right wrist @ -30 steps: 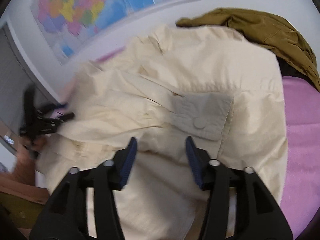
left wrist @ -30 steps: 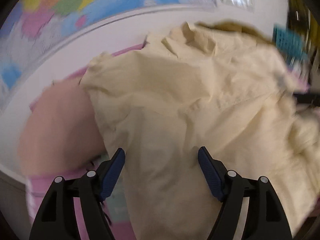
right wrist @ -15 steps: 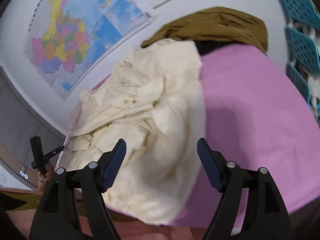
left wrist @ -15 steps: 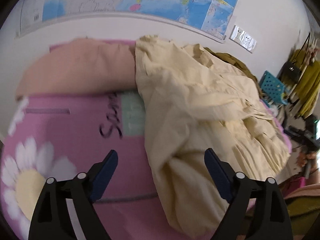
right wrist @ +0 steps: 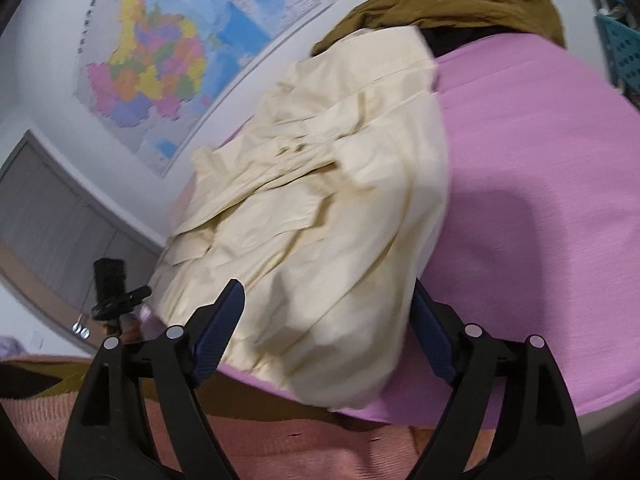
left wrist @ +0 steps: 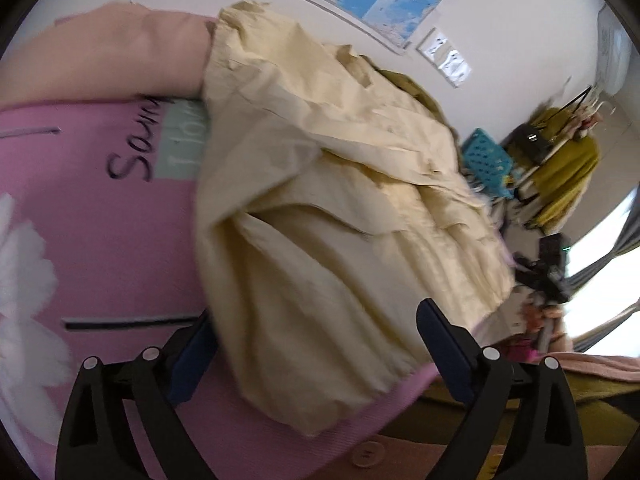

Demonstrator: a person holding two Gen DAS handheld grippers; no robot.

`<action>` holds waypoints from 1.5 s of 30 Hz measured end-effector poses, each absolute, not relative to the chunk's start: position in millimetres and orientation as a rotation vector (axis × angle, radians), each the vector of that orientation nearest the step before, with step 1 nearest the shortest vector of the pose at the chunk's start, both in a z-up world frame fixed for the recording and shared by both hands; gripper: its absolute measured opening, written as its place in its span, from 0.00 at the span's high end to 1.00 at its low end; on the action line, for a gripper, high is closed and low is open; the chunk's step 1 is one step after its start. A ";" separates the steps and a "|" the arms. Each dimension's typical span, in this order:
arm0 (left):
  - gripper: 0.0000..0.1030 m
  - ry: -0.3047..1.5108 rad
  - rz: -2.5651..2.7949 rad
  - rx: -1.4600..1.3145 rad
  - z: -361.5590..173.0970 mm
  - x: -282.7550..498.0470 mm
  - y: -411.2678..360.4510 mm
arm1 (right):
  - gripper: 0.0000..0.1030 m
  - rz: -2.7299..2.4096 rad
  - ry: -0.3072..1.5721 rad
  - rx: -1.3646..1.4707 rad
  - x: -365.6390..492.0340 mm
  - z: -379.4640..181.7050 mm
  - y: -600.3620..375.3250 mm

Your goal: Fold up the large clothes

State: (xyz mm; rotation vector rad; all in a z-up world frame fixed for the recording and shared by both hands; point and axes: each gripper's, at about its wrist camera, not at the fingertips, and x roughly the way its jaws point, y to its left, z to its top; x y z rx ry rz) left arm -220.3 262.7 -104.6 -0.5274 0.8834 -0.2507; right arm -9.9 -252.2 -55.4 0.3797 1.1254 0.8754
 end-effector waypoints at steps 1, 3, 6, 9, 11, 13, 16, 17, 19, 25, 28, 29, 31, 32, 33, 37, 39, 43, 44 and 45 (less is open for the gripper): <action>0.11 0.891 -0.293 -0.552 -105.8 -219.3 258.6 | 0.22 0.894 1.124 0.381 -10.6 -55.0 -249.3; 0.10 0.899 -0.301 -0.534 -105.4 -214.9 250.5 | 0.22 0.914 1.112 0.373 -12.2 -55.3 -243.6; 0.07 0.883 -0.307 -0.544 -106.5 -205.6 247.5 | 0.22 0.951 1.093 0.365 -13.2 -55.8 -233.5; 0.07 0.862 -0.272 -0.559 -106.7 -192.9 244.1 | 0.22 0.977 1.093 0.383 -14.1 -55.7 -227.4; 0.08 0.855 -0.253 -0.560 -106.1 -188.5 244.9 | 0.23 0.998 1.092 0.421 -14.4 -55.9 -228.7; 0.21 0.861 -0.211 -0.543 -105.6 -185.8 243.6 | 0.29 0.981 1.101 0.439 -14.4 -56.3 -235.8; 0.28 0.877 -0.180 -0.528 -105.9 -189.0 248.0 | 0.38 0.931 1.113 0.474 -14.4 -58.0 -253.0; 0.28 0.877 -0.182 -0.544 -106.5 -189.8 250.5 | 0.37 0.920 1.118 0.463 -15.9 -57.2 -255.5; 0.24 0.877 -0.185 -0.557 -107.1 -189.5 251.8 | 0.33 0.875 1.120 0.427 -20.4 -53.7 -260.5; 0.12 0.873 -0.199 -0.519 -106.7 -184.2 241.4 | 0.23 0.919 1.134 0.363 -33.4 -53.7 -245.5; 0.14 0.872 -0.188 -0.517 -106.3 -182.9 240.4 | 0.22 0.939 1.122 0.382 -33.0 -54.2 -237.7; 0.18 0.870 -0.173 -0.517 -106.2 -183.2 240.5 | 0.24 0.956 1.117 0.417 -31.6 -54.7 -237.5; 0.40 0.878 -0.125 -0.509 -106.6 -183.8 242.0 | 0.40 0.934 1.123 0.477 -26.9 -59.2 -241.4; 0.45 0.884 -0.104 -0.512 -106.9 -184.2 243.6 | 0.48 0.926 1.129 0.507 -25.3 -61.4 -244.0; 0.52 0.891 -0.083 -0.526 -107.4 -185.2 247.5 | 0.49 0.929 1.130 0.550 -24.0 -63.9 -248.8; 0.57 0.898 -0.089 -0.565 -109.6 -189.1 256.4 | 0.48 0.946 1.143 0.650 -28.5 -65.7 -265.1; 0.50 0.894 -0.108 -0.565 -109.4 -189.0 256.0 | 0.47 0.942 1.163 0.649 -32.0 -67.1 -265.9; 0.37 0.886 -0.126 -0.539 -107.2 -185.4 247.0 | 0.48 0.920 1.146 0.640 -35.3 -65.0 -260.2; 0.37 0.886 -0.118 -0.532 -106.7 -184.7 244.1 | 0.57 0.926 1.130 0.650 -35.4 -64.3 -258.5; 0.47 0.890 -0.099 -0.518 -106.1 -183.7 242.4 | 0.64 0.925 1.123 0.647 -35.7 -64.6 -255.9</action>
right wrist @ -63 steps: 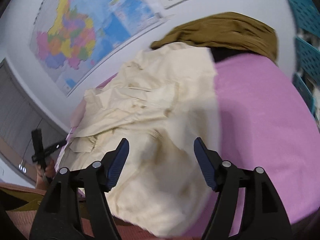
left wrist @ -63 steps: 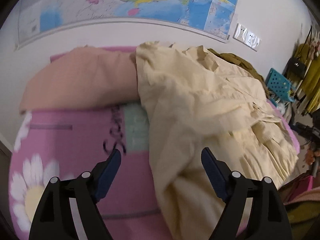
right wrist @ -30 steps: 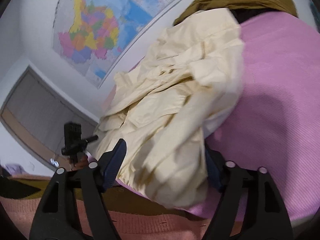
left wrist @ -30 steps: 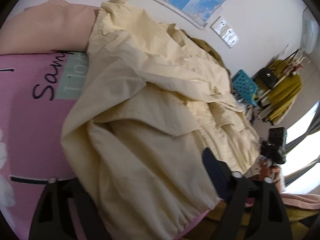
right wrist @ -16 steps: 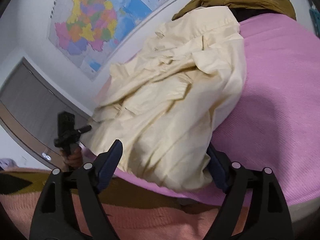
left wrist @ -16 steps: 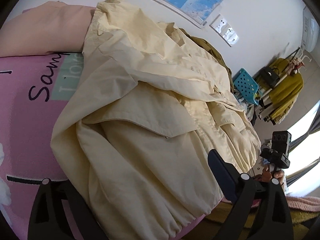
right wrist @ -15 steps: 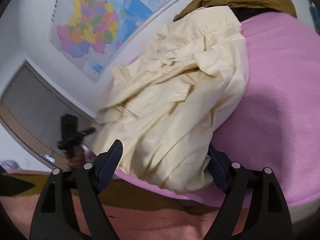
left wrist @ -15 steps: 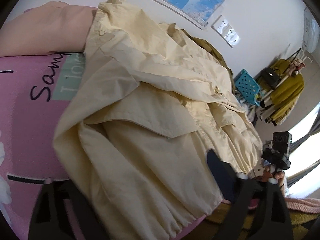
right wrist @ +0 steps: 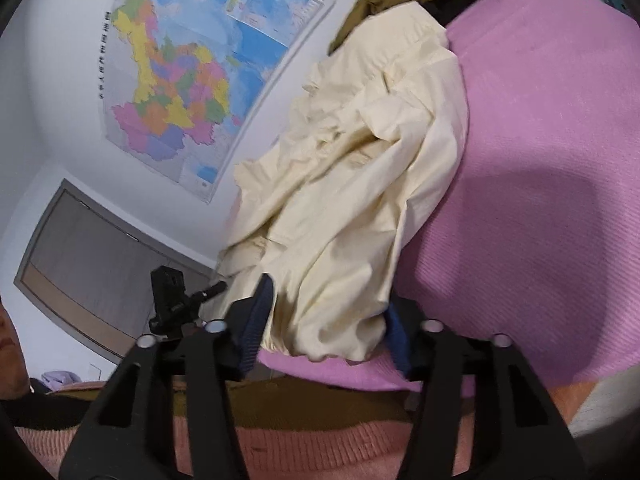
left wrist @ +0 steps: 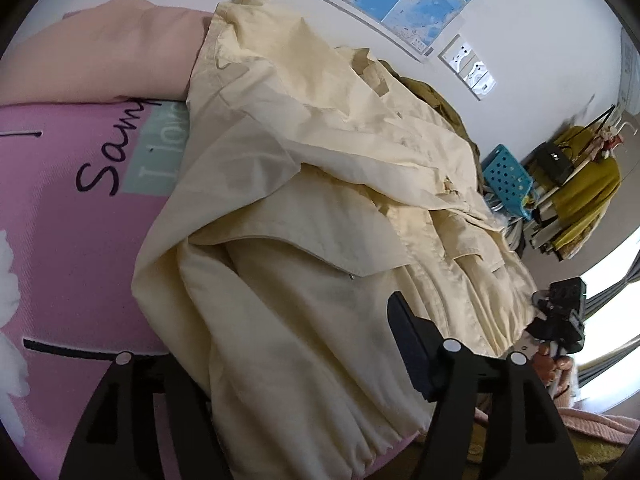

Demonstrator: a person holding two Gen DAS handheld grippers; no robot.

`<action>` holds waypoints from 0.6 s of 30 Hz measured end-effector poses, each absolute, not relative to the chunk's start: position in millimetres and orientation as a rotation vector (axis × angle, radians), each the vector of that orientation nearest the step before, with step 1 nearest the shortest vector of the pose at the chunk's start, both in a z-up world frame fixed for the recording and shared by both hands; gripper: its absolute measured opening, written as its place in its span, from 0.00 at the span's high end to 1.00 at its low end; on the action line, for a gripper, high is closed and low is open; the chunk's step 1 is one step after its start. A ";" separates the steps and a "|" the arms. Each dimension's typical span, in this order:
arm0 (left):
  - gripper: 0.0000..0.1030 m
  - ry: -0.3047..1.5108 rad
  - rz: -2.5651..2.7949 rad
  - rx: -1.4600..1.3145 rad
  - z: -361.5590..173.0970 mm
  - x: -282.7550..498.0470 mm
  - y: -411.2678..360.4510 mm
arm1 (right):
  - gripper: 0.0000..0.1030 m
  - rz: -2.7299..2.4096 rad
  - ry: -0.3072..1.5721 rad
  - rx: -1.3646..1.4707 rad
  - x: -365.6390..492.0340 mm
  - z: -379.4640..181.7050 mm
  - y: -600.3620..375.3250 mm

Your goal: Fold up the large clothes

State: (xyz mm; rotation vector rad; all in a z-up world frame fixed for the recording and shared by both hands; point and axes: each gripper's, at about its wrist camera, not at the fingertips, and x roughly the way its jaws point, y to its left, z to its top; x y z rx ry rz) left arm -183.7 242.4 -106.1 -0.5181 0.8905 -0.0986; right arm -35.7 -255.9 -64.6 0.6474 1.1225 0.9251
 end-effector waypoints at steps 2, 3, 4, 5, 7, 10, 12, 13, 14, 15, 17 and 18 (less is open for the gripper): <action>0.63 0.908 -0.073 -0.539 -107.5 -182.9 245.9 | 0.78 0.937 1.101 0.680 -34.4 -65.8 -252.2; 0.70 0.908 -0.077 -0.565 -107.8 -183.7 248.8 | 0.80 0.940 1.080 0.695 -34.7 -63.7 -252.0; 0.73 0.898 -0.087 -0.596 -105.4 -186.6 253.5 | 0.82 0.942 1.065 0.701 -35.4 -60.4 -251.9; 0.76 0.884 -0.097 -0.615 -102.6 -189.4 256.3 | 0.83 0.953 1.041 0.711 -36.6 -54.8 -253.2; 0.80 0.853 -0.121 -0.631 -91.2 -197.1 259.5 | 0.84 0.979 0.986 0.727 -40.3 -37.2 -257.1; 0.81 0.801 -0.164 -0.645 -69.6 -211.6 262.9 | 0.85 1.021 0.901 0.705 -50.7 -3.2 -260.8; 0.82 0.779 -0.177 -0.639 -59.3 -220.3 263.4 | 0.86 1.045 0.855 0.709 -57.3 15.5 -264.0; 0.82 0.766 -0.190 -0.642 -52.9 -227.7 264.4 | 0.86 1.062 0.830 0.716 -61.1 24.9 -266.0; 0.82 0.756 -0.206 -0.647 -48.7 -233.4 264.9 | 0.86 1.082 0.801 0.719 -64.8 33.8 -267.9; 0.82 0.752 -0.221 -0.652 -45.4 -238.3 265.0 | 0.86 1.085 0.788 0.721 -66.7 38.6 -268.1; 0.82 0.755 -0.227 -0.664 -41.5 -241.5 266.1 | 0.86 1.090 0.783 0.724 -66.3 45.3 -267.0; 0.82 0.757 -0.229 -0.667 -40.2 -241.3 267.2 | 0.86 1.083 0.790 0.724 -63.4 46.9 -264.6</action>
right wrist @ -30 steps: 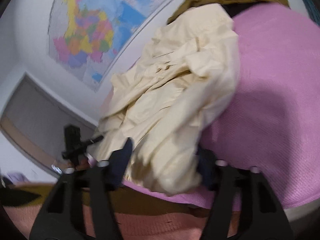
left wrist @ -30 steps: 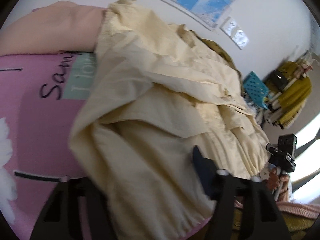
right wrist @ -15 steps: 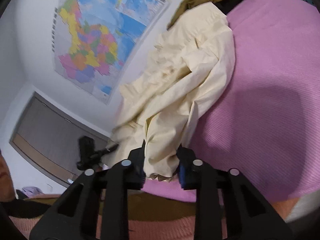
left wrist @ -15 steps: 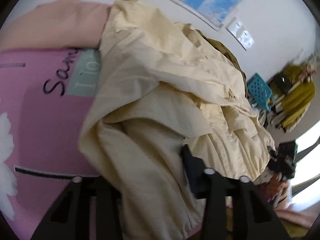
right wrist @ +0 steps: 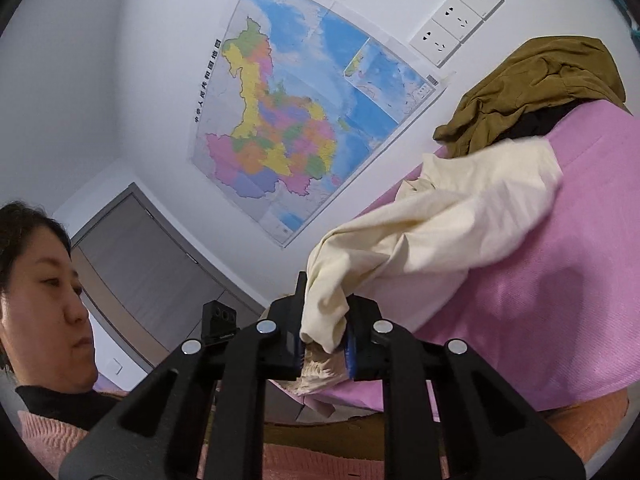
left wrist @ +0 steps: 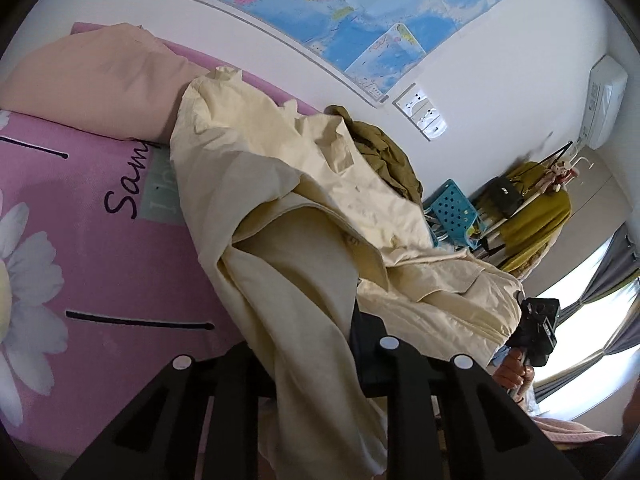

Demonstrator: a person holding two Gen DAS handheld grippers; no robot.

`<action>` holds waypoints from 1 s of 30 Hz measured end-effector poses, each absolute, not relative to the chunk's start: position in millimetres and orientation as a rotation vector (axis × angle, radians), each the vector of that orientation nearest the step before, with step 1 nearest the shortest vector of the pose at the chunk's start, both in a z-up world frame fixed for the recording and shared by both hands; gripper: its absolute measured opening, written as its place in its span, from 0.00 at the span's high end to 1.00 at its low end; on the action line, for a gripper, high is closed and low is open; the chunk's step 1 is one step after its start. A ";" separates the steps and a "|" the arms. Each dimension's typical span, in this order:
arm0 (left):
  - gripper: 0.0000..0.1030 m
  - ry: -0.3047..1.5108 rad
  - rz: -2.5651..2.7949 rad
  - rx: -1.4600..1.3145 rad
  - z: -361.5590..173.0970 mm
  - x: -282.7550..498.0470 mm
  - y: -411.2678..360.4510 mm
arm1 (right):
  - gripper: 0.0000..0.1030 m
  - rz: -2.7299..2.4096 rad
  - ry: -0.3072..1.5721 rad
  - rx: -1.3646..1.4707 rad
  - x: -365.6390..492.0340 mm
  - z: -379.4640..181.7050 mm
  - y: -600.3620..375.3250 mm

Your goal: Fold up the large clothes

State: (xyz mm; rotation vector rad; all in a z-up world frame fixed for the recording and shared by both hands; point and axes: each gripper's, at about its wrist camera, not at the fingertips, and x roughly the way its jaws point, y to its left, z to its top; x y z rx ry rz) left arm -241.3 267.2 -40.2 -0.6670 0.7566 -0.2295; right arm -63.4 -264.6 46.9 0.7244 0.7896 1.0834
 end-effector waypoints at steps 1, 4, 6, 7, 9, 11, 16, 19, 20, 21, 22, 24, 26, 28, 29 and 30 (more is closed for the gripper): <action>0.82 0.761 -0.229 -0.672 -38.5 -239.4 268.8 | 0.86 1.081 0.793 0.727 -60.7 48.2 -261.4; 0.81 0.786 -0.236 -0.697 -35.6 -227.1 272.9 | 0.86 1.059 0.784 0.744 -46.0 52.5 -257.5; 0.81 0.812 -0.233 -0.733 -32.4 -217.5 279.5 | 0.86 1.051 0.776 0.762 -32.1 56.9 -254.2; 0.81 0.817 -0.236 -0.740 -28.3 -211.4 283.6 | 0.86 1.048 0.767 0.756 -27.4 58.1 -252.5; 0.80 0.830 -0.227 -0.735 -17.7 -197.9 288.6 | 0.86 1.045 0.762 0.761 -15.0 62.2 -246.8; 0.80 0.845 -0.220 -0.711 -6.8 -185.3 289.8 | 0.86 1.029 0.753 0.762 1.2 67.5 -242.3; 0.78 0.858 -0.202 -0.680 14.6 -150.5 297.1 | 0.85 0.989 0.746 0.771 44.7 74.6 -233.1; 0.77 0.872 -0.165 -0.652 21.9 -125.9 302.9 | 0.84 0.960 0.768 0.776 73.6 73.6 -224.5; 0.77 0.880 -0.149 -0.643 23.9 -115.8 304.1 | 0.83 0.948 0.775 0.787 83.5 71.9 -221.6; 0.77 0.886 -0.143 -0.640 24.5 -109.8 305.1 | 0.83 0.934 0.782 0.783 90.1 70.7 -218.6; 0.77 0.892 -0.135 -0.628 26.2 -100.7 305.5 | 0.83 0.917 0.788 0.777 100.9 68.6 -214.4; 0.77 0.902 -0.119 -0.614 27.5 -88.2 308.5 | 0.83 0.898 0.809 0.792 119.9 63.3 -208.4; 0.77 0.913 -0.100 -0.599 27.9 -70.8 312.9 | 0.83 0.890 0.823 0.801 134.8 58.6 -203.8; 0.76 0.939 -0.083 -0.612 23.8 -56.5 319.2 | 0.82 0.881 0.841 0.800 149.5 53.8 -199.1; 0.76 0.948 -0.078 -0.615 22.1 -50.1 322.8 | 0.82 0.870 0.851 0.798 155.8 51.3 -196.4; 0.76 0.954 -0.074 -0.626 19.8 -44.9 326.1 | 0.81 0.855 0.870 0.800 164.9 46.9 -192.5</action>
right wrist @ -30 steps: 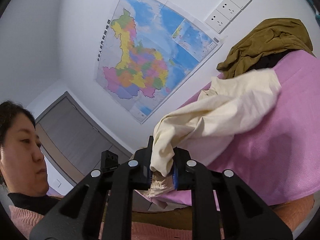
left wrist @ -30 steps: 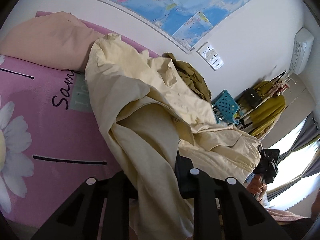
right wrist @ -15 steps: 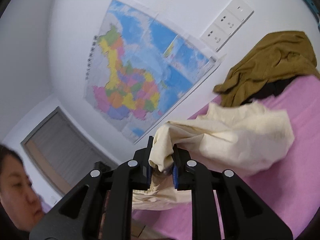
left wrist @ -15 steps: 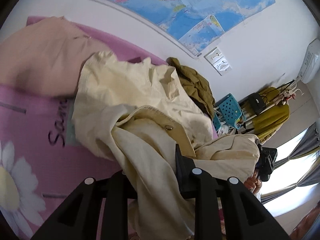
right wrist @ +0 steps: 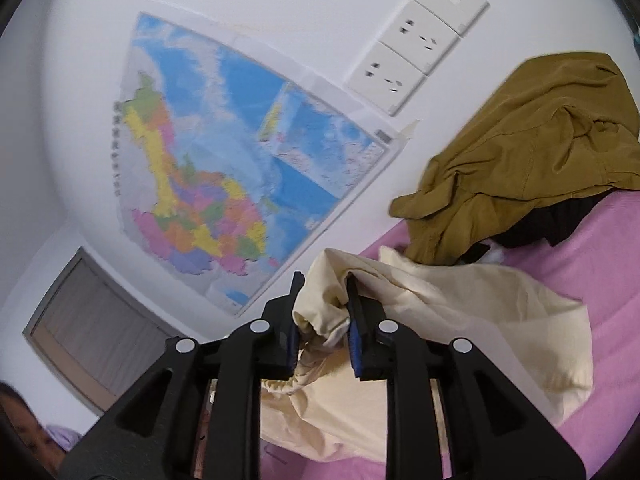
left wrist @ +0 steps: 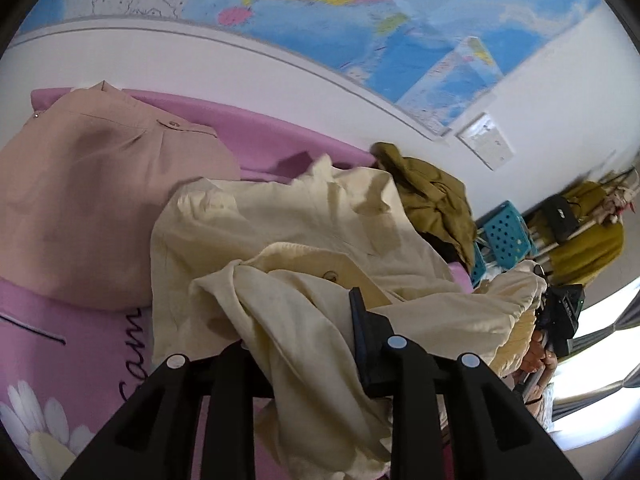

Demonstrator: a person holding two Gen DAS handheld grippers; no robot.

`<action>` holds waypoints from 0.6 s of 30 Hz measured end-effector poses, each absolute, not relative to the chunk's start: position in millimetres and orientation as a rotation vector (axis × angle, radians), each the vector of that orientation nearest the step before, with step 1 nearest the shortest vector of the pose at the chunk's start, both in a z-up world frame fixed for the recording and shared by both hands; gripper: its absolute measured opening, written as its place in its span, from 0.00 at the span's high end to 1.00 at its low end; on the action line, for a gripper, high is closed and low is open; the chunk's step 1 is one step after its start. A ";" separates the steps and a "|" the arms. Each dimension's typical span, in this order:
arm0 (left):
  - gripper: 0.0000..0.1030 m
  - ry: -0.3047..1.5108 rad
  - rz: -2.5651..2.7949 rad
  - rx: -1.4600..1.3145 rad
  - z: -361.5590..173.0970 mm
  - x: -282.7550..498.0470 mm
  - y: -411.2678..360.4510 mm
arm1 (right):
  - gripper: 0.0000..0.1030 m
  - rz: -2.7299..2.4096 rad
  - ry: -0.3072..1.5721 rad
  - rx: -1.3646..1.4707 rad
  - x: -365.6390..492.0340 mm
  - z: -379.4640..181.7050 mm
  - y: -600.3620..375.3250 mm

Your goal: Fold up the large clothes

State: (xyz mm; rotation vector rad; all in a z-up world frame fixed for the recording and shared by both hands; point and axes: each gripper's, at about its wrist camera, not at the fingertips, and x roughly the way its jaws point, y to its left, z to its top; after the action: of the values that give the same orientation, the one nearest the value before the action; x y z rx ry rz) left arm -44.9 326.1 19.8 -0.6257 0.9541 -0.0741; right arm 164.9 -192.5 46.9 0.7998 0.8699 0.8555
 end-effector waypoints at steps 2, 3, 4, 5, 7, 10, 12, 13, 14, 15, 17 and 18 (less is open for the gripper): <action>0.75 0.985 -0.052 -0.653 11.5 -28.6 335.7 | 0.81 0.829 0.886 0.778 177.0 41.4 -186.7; 0.75 0.994 -0.038 -0.674 6.8 -21.3 340.9 | 0.80 0.811 0.909 0.786 185.9 34.5 -183.0; 0.75 1.001 -0.025 -0.679 3.7 -15.9 343.6 | 0.80 0.804 0.921 0.784 190.9 30.2 -180.4; 0.75 1.011 -0.011 -0.675 0.5 -10.2 345.7 | 0.78 0.789 0.935 0.781 197.8 24.5 -177.2; 0.75 1.028 0.016 -0.678 -6.5 1.4 349.4 | 0.78 0.773 0.963 0.778 209.3 14.3 -170.7; 0.75 1.052 0.042 -0.668 -13.4 18.2 352.6 | 0.76 0.738 0.991 0.754 224.0 2.6 -164.2; 0.74 1.072 0.060 -0.661 -18.2 28.7 354.7 | 0.70 0.713 0.994 0.746 232.6 -4.5 -161.6; 0.74 1.079 0.068 -0.657 -21.0 34.9 355.7 | 0.65 0.706 0.994 0.749 235.1 -6.9 -161.1; 0.74 1.088 0.073 -0.662 -24.5 41.0 357.3 | 0.56 0.700 0.997 0.755 238.7 -10.7 -160.2; 0.73 1.097 0.078 -0.672 -28.2 46.5 359.7 | 0.53 0.694 0.997 0.760 240.6 -12.7 -160.2; 0.72 1.112 0.085 -0.686 -33.3 55.3 363.5 | 0.46 0.680 0.984 0.747 241.0 -14.5 -159.8; 0.72 1.119 0.090 -0.691 -36.0 59.7 365.0 | 0.43 0.671 0.975 0.727 238.8 -13.5 -158.9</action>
State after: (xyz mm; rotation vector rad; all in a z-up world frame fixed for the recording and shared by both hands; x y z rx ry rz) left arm 59.7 365.0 -36.0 -0.6913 1.1194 0.0905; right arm 238.8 -158.9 -13.5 0.7271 0.9747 0.6711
